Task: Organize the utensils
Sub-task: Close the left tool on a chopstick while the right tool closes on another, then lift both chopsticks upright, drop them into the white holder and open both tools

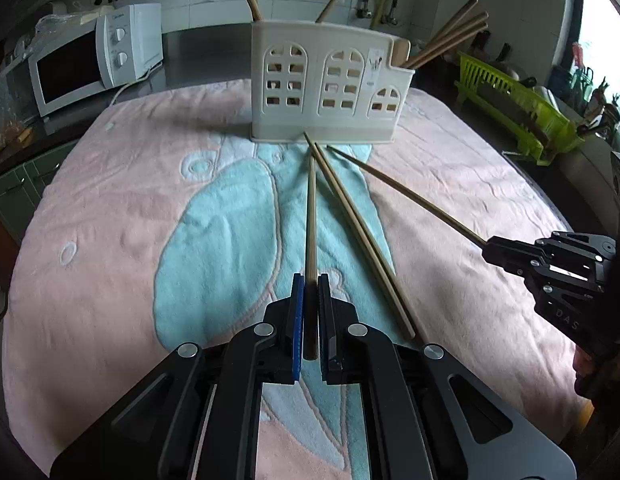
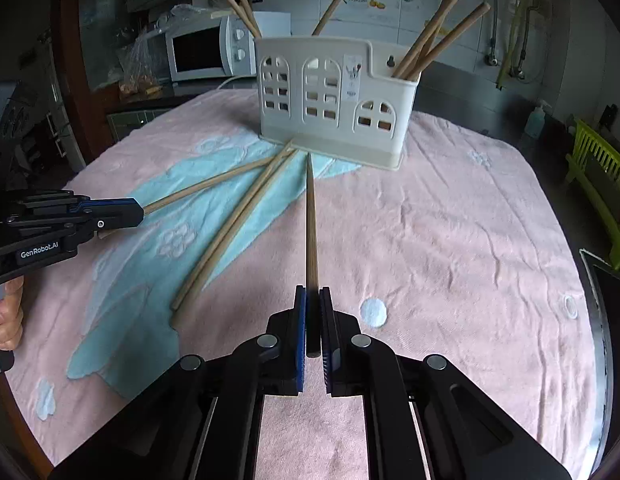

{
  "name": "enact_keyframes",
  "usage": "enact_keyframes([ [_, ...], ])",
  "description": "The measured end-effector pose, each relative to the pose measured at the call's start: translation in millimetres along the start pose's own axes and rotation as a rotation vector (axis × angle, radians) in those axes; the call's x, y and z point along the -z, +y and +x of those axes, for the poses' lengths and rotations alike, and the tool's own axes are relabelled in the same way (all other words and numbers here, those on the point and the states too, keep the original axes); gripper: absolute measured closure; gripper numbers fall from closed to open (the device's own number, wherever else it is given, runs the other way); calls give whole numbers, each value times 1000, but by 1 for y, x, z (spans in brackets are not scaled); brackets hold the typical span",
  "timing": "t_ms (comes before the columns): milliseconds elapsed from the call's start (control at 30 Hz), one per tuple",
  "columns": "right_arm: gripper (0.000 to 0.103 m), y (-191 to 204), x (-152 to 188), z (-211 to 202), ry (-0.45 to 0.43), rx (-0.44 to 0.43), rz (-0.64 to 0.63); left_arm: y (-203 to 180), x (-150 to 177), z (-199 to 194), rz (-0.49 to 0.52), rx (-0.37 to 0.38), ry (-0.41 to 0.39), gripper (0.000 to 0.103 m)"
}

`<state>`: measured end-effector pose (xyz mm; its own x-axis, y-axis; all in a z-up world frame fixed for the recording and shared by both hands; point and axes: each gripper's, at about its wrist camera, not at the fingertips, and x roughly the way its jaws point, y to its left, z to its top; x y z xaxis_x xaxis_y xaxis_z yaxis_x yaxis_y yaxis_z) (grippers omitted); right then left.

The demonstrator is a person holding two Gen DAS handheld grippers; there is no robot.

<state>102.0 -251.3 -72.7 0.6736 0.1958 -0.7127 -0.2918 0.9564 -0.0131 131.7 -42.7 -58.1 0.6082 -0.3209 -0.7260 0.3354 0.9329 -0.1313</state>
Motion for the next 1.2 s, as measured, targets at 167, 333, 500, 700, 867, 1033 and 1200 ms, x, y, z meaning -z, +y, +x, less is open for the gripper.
enact_keyframes([
  [167,97,-6,-24,-33,-110,-8,24,5,-21,-23,-24,15,-95,98],
  [333,97,-10,-52,-50,-193,-27,51,8,-43,-34,-38,30,-176,98],
  [500,97,-12,-80,-52,-240,-52,70,10,-59,-37,-38,45,-224,98],
  [700,97,-15,-101,-44,-255,-65,75,15,-77,-36,-53,81,-252,98],
  [867,97,-25,-121,-52,-256,-81,71,20,-101,-42,-71,90,-270,98],
  [1033,97,-34,-143,-73,-271,-87,42,17,-129,-53,-45,81,-284,98],
  [1200,97,-46,-163,-100,-274,-103,11,11,-152,-64,-12,69,-299,98],
])
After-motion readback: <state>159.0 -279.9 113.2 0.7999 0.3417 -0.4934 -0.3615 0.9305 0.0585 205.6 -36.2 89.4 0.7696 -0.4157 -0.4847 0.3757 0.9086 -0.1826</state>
